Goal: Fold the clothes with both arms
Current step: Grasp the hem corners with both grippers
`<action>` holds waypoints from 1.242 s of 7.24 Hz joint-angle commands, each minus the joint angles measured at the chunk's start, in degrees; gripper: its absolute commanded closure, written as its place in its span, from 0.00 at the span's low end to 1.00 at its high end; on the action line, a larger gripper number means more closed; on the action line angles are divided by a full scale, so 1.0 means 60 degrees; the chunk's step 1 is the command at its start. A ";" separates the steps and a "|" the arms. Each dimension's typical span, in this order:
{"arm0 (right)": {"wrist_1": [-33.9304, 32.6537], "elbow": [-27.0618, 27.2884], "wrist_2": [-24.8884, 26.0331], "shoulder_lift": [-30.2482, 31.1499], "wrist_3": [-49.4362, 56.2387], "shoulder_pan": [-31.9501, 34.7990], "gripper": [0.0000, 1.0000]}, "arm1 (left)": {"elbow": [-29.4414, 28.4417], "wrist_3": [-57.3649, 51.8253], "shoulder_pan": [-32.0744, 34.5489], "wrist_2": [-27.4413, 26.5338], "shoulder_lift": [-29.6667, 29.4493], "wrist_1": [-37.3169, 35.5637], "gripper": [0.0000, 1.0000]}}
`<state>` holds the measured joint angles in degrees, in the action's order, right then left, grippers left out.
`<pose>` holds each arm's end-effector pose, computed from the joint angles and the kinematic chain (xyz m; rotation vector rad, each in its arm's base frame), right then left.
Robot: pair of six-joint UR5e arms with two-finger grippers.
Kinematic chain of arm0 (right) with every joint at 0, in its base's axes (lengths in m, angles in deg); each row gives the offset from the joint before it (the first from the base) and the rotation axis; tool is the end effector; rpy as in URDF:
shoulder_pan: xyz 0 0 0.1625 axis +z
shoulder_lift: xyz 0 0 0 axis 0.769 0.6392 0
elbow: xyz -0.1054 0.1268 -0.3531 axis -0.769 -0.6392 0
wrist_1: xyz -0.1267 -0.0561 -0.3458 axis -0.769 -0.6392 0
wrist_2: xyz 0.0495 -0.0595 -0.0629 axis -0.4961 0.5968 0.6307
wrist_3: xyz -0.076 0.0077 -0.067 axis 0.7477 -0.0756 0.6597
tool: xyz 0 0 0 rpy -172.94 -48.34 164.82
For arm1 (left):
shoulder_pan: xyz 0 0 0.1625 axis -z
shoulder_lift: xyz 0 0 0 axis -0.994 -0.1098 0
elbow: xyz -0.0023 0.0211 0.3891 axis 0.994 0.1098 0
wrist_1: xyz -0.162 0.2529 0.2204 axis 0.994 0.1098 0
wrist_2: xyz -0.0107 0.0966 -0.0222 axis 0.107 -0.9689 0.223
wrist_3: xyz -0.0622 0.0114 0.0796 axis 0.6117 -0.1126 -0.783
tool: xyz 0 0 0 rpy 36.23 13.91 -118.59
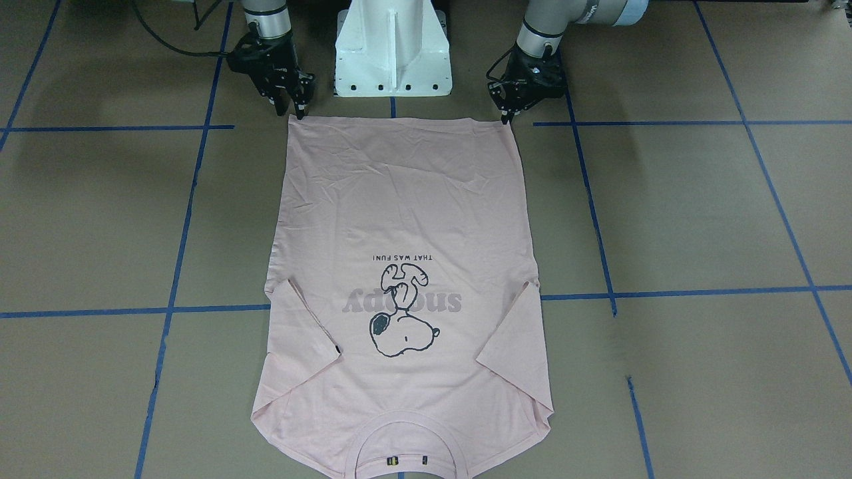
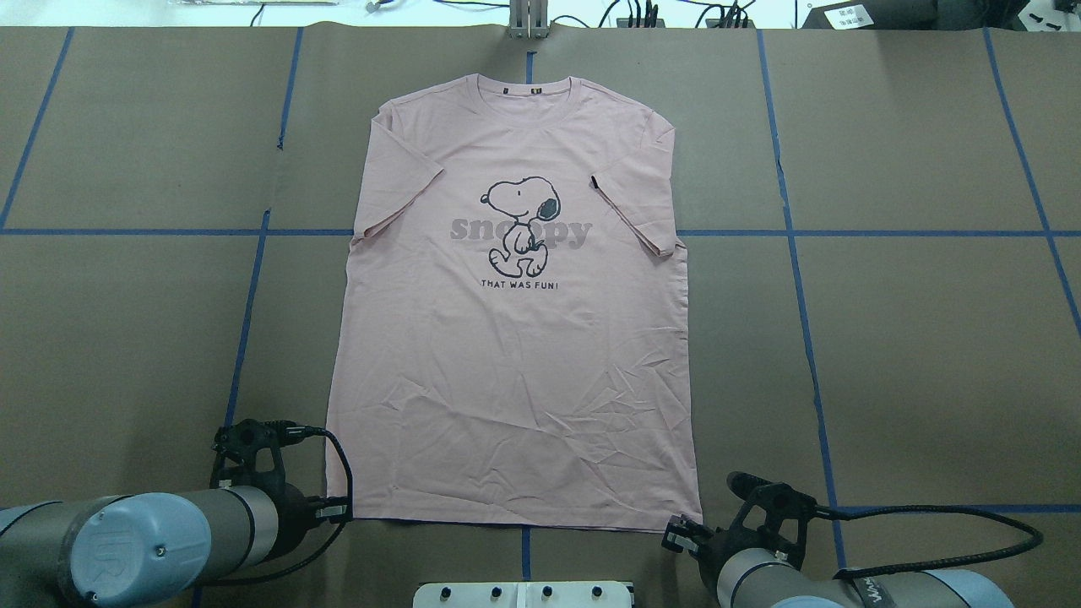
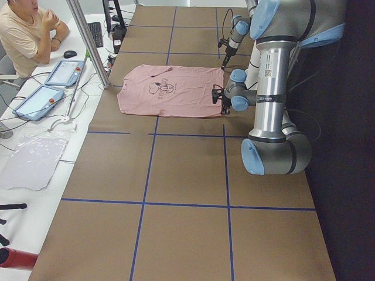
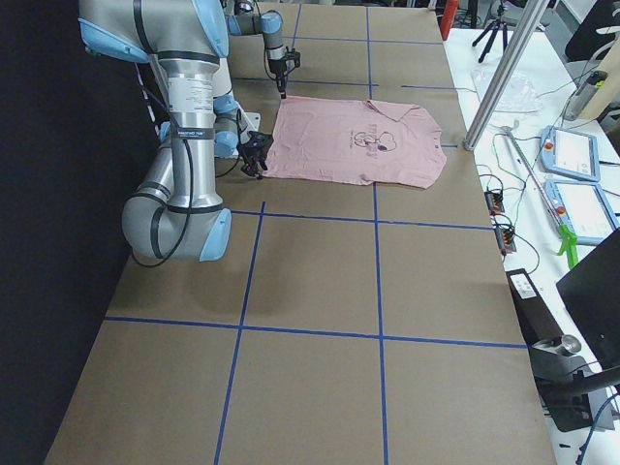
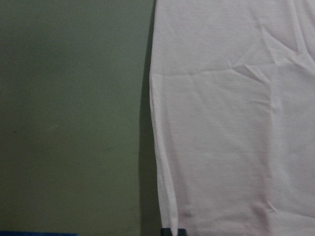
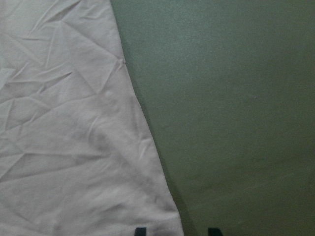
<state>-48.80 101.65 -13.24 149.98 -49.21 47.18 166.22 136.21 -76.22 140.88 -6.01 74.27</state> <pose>-0.4642 -0.1408 0.3497 0.1335 -0.8130 0.4432 0.4351 -0.1961 0.3497 0.1028 0.9317 -0.1408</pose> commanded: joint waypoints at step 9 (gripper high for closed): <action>0.0002 0.0140 0.0161 -0.0135 -0.0132 0.0338 1.00 | 0.0161 -0.0005 0.0014 0.0017 -0.0161 -0.0017 1.00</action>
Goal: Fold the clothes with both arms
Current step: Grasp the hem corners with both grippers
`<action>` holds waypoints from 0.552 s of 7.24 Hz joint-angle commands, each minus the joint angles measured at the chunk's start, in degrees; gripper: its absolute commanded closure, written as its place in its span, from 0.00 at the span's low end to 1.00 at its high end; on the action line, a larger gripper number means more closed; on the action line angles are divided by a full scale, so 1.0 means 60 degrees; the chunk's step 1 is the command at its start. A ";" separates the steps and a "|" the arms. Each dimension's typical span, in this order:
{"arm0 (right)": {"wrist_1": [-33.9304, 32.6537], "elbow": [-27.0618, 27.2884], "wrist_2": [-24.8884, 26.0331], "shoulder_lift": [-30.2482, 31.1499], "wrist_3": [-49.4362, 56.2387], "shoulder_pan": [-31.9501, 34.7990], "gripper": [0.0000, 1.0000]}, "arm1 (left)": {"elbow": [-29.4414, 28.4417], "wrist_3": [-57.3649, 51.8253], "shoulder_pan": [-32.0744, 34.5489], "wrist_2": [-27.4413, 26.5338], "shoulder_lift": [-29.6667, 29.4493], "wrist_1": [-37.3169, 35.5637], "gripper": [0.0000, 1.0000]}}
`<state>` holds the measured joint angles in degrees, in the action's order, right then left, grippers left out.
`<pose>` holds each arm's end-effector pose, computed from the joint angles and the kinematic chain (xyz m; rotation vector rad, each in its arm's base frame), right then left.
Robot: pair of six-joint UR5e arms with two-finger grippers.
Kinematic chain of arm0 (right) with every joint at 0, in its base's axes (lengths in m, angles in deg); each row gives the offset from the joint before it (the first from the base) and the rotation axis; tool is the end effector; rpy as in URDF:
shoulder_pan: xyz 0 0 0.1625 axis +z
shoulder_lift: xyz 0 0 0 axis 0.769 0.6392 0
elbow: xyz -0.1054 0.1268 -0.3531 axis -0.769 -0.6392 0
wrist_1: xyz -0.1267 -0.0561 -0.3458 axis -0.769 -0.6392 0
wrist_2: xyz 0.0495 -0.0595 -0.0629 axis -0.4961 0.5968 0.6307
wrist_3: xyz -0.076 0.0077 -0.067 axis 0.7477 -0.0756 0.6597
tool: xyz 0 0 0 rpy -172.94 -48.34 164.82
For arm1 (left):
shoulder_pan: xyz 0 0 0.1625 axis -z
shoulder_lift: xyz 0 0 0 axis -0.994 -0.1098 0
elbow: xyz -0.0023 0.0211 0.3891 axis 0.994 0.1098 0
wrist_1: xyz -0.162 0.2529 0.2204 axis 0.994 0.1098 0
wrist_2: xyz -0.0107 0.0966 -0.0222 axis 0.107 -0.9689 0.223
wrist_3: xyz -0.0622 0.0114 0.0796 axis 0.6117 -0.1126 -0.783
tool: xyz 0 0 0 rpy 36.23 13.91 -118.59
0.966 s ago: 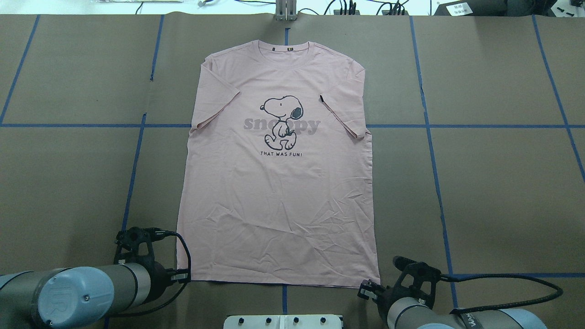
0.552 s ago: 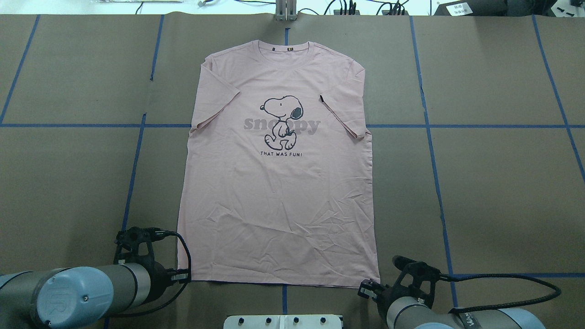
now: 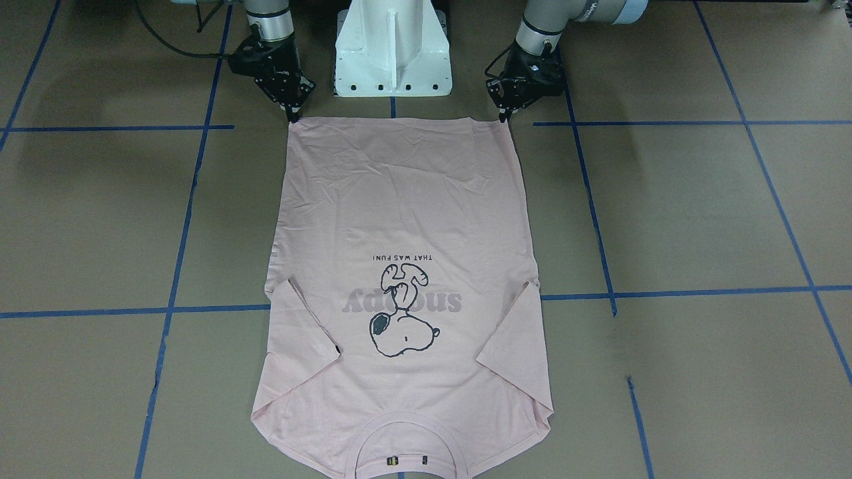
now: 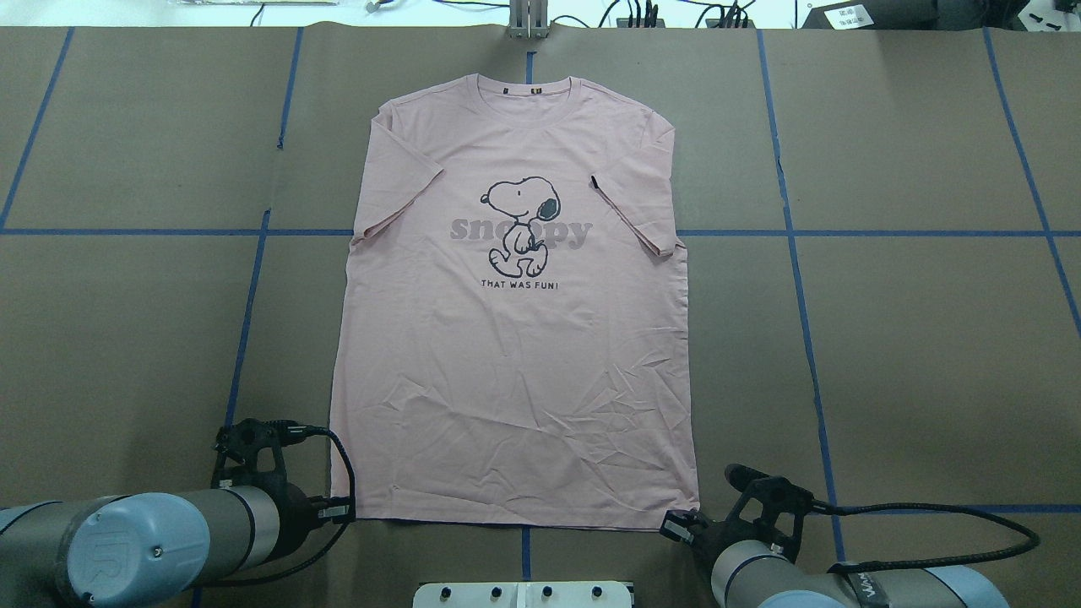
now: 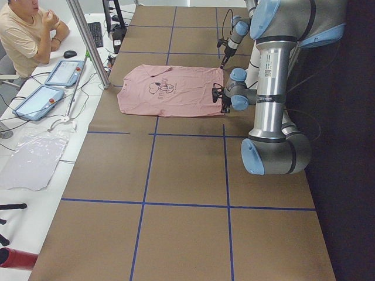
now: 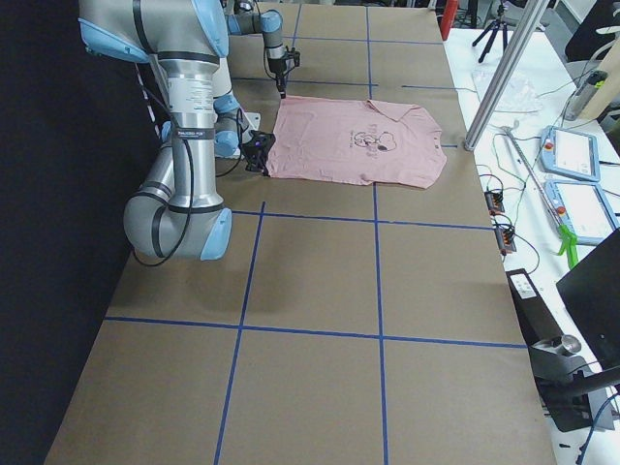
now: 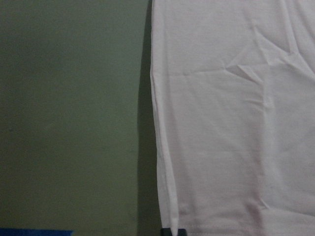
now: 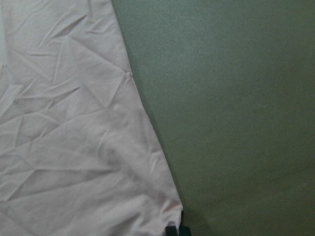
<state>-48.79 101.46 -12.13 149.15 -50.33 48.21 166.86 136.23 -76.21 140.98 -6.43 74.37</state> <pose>-0.4646 -0.1509 0.3440 0.1484 -0.8288 0.4870 0.4342 -0.1958 0.3413 0.1023 0.9520 -0.1405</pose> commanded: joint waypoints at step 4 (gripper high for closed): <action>-0.5096 0.4921 -0.1162 -0.0708 0.0641 0.0475 1.00 | 0.4818 -0.0228 0.0274 0.1955 -0.1111 -0.4865 1.00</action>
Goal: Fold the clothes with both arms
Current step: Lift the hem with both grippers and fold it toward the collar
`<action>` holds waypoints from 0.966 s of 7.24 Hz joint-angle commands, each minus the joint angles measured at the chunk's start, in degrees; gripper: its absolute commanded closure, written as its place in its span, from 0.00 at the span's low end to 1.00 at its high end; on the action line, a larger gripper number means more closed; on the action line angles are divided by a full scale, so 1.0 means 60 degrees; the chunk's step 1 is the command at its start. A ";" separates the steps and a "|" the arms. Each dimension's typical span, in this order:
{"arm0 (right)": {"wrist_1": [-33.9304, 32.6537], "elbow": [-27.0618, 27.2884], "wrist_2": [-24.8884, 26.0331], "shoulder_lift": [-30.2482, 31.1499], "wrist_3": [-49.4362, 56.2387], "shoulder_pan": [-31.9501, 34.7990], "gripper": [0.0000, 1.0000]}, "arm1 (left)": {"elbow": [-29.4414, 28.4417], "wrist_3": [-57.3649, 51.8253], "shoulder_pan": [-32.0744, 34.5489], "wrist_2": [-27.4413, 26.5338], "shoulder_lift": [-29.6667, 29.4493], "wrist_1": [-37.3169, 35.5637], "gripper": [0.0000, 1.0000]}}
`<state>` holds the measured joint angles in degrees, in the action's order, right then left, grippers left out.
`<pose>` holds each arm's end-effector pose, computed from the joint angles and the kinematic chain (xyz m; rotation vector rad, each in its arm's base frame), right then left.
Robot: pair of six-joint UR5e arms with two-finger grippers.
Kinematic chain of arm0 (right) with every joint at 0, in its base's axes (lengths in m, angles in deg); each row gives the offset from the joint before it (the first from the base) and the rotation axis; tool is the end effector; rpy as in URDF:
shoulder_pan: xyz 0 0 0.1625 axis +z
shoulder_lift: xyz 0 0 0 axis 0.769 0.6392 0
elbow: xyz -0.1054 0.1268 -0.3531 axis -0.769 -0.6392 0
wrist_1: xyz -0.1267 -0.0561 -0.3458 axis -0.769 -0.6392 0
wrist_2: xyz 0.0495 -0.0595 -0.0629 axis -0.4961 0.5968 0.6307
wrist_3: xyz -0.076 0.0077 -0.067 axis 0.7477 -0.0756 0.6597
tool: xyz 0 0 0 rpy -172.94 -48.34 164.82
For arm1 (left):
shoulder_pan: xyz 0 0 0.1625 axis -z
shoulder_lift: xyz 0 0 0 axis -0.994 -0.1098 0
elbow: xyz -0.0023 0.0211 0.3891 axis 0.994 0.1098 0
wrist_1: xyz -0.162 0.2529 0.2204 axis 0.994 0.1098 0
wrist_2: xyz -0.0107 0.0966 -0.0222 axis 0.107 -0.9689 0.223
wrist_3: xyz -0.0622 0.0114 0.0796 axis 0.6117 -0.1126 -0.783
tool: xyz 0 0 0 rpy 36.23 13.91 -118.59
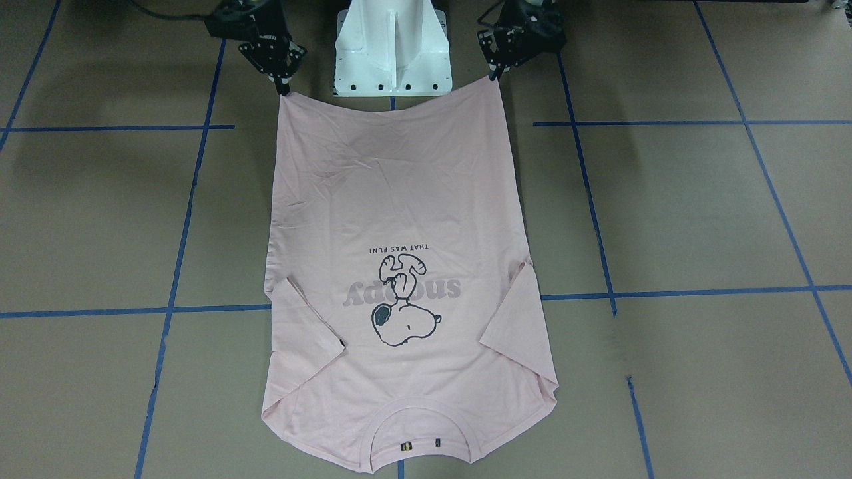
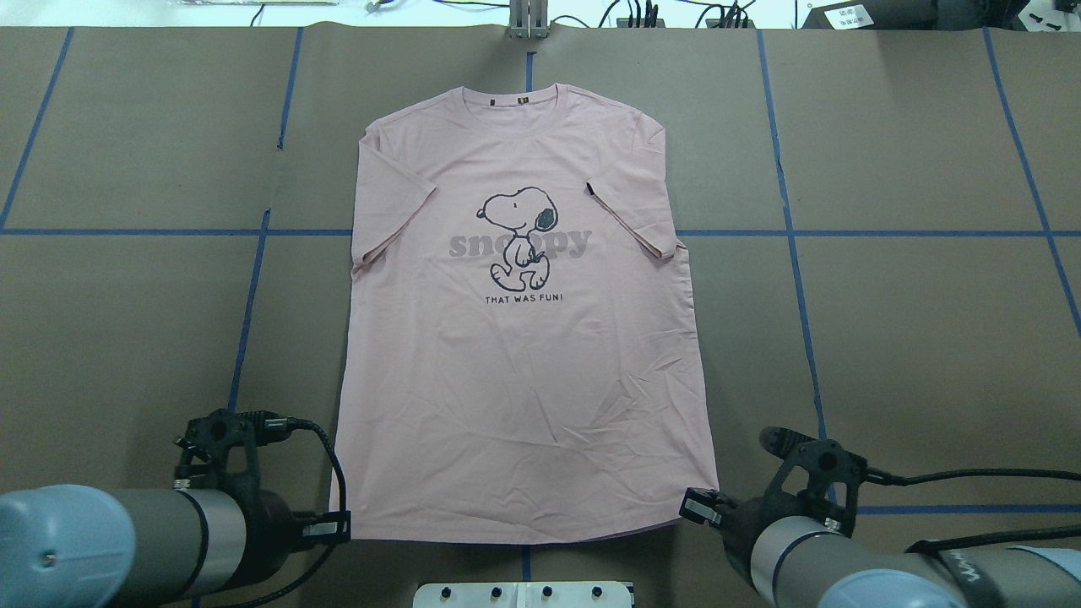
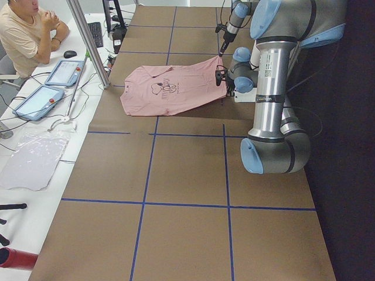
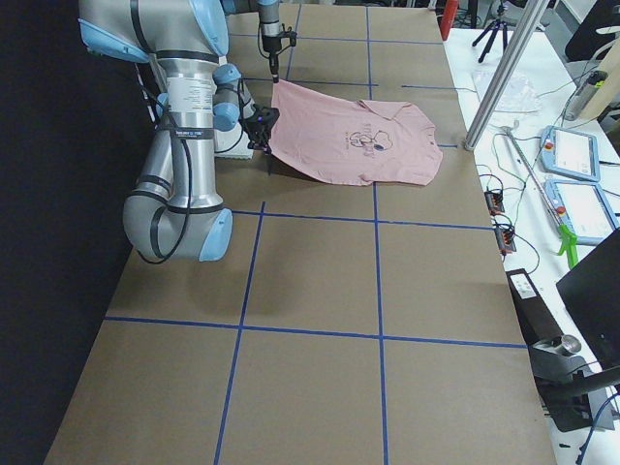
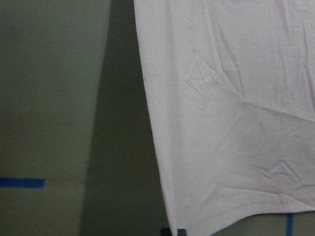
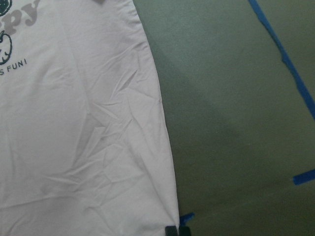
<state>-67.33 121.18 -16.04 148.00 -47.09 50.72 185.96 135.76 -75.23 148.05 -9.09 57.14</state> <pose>-0.3753 -0.1638 0.2522 0.1162 -0.8506 0.4533 0.3586 -0.1798 0.2334 0.0080 1.0373 -0.0847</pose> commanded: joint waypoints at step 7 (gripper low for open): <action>-0.2740 -0.1945 -0.1525 -0.3951 0.3553 0.3812 1.00 | -0.1464 -0.3430 0.3960 0.1546 -0.3382 -0.3287 1.00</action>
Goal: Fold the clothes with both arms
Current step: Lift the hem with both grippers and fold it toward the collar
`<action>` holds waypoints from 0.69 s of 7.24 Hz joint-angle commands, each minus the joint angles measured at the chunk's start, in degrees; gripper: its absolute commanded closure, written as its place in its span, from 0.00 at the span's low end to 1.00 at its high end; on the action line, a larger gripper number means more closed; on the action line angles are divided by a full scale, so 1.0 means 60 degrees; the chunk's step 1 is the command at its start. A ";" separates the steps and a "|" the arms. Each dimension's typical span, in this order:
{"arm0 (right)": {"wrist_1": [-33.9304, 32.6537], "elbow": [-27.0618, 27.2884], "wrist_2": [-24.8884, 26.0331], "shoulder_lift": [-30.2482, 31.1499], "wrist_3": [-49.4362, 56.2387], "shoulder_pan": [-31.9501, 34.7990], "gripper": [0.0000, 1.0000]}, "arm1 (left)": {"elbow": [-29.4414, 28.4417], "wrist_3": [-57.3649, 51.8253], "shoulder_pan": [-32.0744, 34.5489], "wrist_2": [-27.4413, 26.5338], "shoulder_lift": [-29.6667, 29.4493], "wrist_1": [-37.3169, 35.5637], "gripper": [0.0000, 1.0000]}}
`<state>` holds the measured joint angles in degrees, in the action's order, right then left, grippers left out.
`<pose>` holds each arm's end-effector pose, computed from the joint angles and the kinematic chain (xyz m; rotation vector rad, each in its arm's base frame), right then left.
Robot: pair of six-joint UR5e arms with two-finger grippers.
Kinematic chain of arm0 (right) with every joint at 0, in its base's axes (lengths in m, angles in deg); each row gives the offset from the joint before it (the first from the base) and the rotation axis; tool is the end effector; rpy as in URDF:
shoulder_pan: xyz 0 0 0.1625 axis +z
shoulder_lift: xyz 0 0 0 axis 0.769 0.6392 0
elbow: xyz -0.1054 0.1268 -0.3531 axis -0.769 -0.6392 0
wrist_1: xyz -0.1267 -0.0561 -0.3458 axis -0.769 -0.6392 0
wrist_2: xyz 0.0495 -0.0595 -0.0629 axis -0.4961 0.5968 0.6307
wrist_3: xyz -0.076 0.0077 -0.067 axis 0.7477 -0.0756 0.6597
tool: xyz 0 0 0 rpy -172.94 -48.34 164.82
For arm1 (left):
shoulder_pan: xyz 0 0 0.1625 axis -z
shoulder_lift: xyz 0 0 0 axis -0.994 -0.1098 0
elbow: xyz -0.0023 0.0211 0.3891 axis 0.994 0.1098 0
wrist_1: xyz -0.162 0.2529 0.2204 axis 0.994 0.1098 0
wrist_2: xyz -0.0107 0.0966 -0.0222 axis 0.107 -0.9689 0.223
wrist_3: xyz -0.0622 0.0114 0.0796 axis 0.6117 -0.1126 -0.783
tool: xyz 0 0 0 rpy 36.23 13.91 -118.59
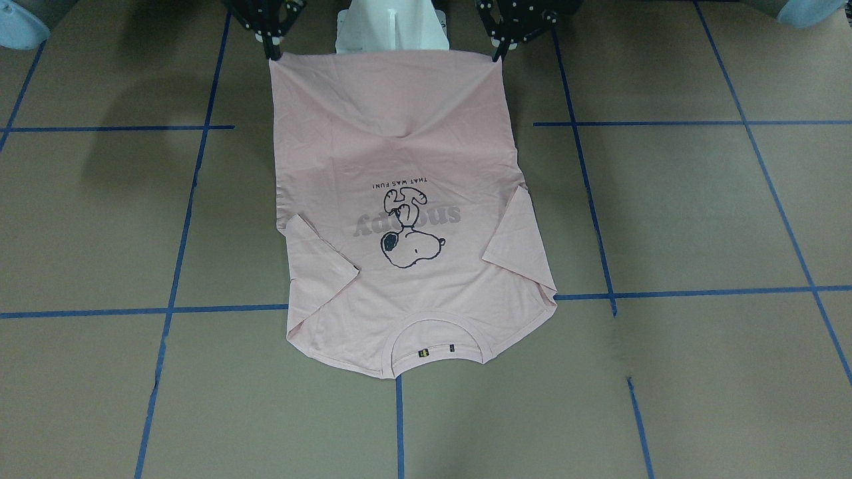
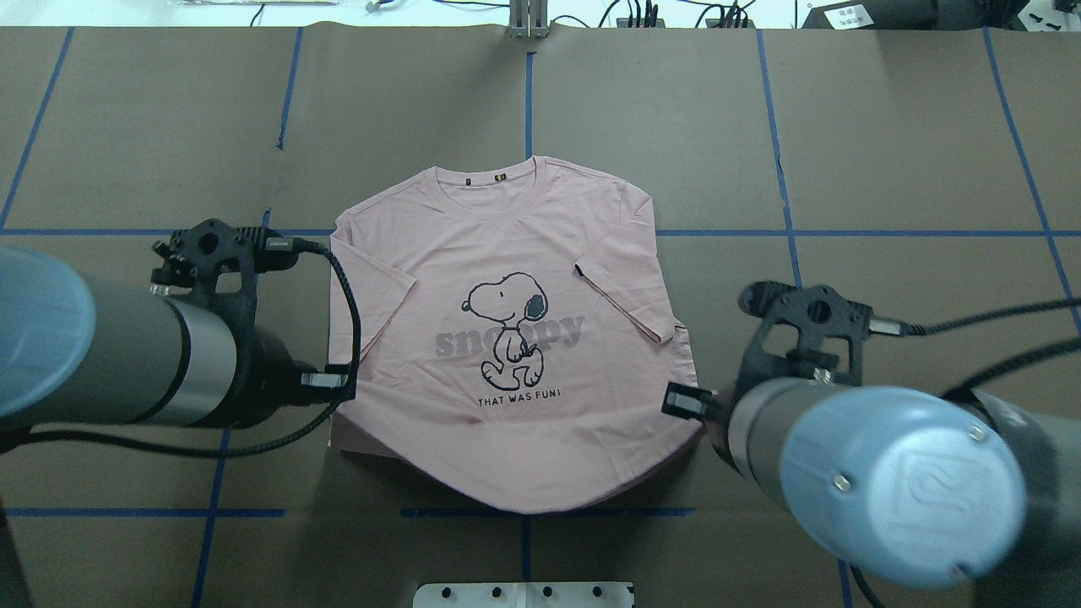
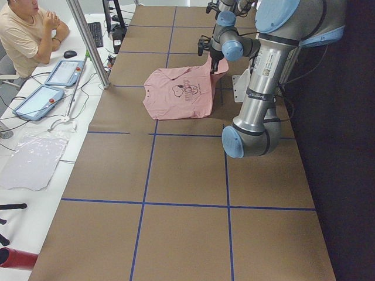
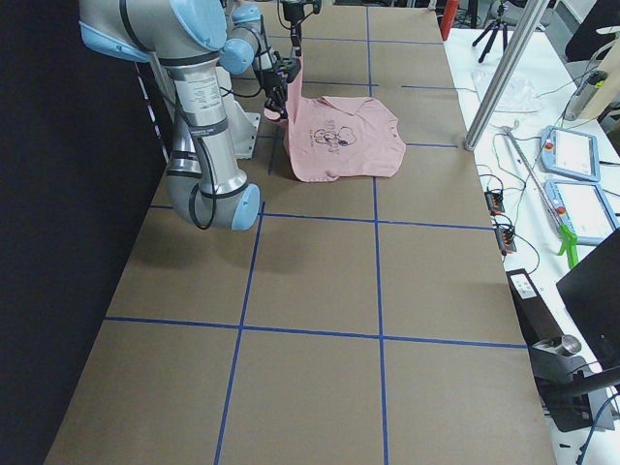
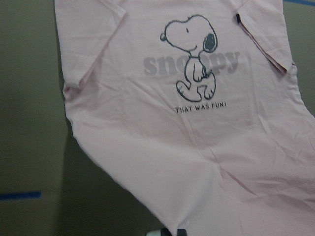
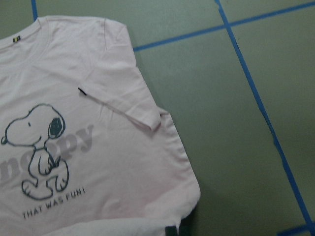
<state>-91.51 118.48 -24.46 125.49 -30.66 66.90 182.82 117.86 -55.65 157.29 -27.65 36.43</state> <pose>-0.3540 -0.2584 0.1704 0.2042 -0.7254 0.3895 0.3198 -0.2938 0.1679 0.1644 0.9496 -0.0411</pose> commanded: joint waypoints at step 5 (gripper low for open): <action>0.5446 -0.6508 -0.0460 -0.1132 0.2079 0.3246 1.00 | -0.4840 -0.2232 0.2560 -0.0009 -0.0511 0.3238 1.00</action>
<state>-62.23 86.22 -27.12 121.64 -19.17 84.67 159.31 107.05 -42.42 157.24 -30.06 51.79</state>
